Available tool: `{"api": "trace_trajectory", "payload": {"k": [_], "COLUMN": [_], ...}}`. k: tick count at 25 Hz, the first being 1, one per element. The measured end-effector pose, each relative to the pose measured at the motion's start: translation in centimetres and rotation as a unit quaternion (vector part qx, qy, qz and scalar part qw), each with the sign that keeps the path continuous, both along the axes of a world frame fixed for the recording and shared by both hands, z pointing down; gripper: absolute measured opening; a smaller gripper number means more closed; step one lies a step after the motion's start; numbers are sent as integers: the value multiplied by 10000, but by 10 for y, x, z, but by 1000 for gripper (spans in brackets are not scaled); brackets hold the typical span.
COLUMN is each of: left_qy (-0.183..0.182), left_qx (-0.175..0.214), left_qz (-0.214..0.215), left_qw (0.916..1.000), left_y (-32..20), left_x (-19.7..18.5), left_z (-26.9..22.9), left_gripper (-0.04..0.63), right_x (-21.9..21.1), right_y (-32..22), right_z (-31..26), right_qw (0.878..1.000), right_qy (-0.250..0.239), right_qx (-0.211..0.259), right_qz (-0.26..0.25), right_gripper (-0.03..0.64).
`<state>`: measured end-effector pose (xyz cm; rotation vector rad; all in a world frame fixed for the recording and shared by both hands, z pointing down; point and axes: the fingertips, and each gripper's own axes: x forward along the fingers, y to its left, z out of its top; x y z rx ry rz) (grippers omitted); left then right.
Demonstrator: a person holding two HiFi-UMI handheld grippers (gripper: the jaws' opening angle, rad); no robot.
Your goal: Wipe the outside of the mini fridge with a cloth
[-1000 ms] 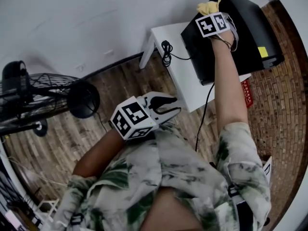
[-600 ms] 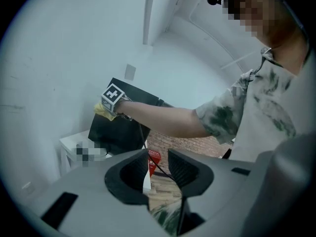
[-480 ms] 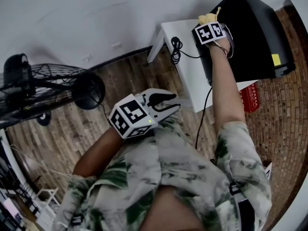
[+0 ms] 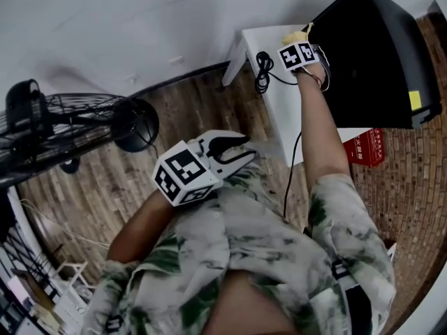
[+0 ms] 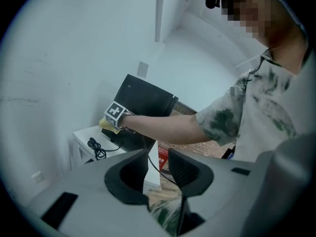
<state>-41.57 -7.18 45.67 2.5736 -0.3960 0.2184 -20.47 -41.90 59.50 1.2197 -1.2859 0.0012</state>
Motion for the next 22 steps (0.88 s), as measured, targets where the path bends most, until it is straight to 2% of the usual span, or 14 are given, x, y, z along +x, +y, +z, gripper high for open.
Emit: {"api": "trace_trajectory", "payload": {"k": [10, 18, 22], "left_qy": [-129, -132, -122], "left_qx": [-129, -111, -69], "left_qz": [-266, -159, 1], "left_qw": [9995, 9997, 9999], "left_y": [-16, -11, -2], "left_x": [-3, -4, -6], "left_z": [9, 8, 6], "left_gripper": [135, 135, 135], "right_x": [-1, -14, -27], "right_y": [-1, 17, 41], "right_z": [55, 58, 50], "right_qw": [9988, 9973, 9946], "right_qy": [-275, -666, -1016], "right_qx": [-394, -306, -168], "right_qz": [-38, -110, -155], "right_gripper": [95, 95, 95]}}
